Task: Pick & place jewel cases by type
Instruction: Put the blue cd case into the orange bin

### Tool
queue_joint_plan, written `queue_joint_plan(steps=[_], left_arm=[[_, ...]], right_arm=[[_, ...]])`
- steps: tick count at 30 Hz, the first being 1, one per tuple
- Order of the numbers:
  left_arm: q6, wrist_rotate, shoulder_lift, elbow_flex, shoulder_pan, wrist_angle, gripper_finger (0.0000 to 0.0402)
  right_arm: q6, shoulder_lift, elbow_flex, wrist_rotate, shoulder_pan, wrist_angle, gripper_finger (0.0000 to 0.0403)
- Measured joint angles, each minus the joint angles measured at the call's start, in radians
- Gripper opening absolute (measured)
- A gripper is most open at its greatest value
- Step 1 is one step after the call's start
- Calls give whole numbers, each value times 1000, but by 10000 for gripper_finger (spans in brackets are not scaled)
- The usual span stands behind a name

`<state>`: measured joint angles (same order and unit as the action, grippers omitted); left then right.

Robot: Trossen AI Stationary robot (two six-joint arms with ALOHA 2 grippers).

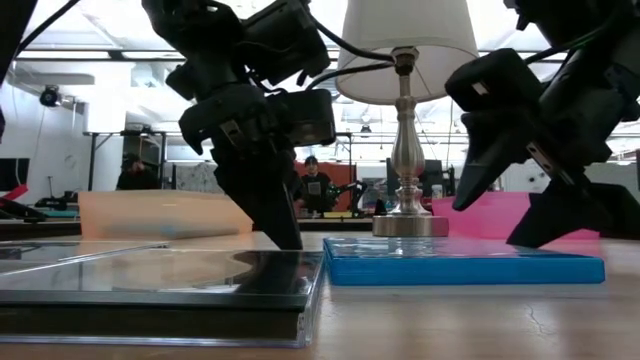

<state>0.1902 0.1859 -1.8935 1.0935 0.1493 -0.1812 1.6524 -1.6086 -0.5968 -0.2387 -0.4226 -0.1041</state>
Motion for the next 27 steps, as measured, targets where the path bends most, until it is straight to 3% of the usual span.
queue_joint_plan(steps=[7, 15, 27], left_arm=[[5, 5, -27, 5, -8, 60, 0], [8, 53, -129, 123, -8, 76, 0], [-24, 59, -152, 182, -21, 15, 0]], right_arm=[[-4, -9, 0, 3, 7, -2, 290], [-5, -9, 1, 7, 13, -18, 290], [-30, -11, 2, 4, 18, -41, 270]])
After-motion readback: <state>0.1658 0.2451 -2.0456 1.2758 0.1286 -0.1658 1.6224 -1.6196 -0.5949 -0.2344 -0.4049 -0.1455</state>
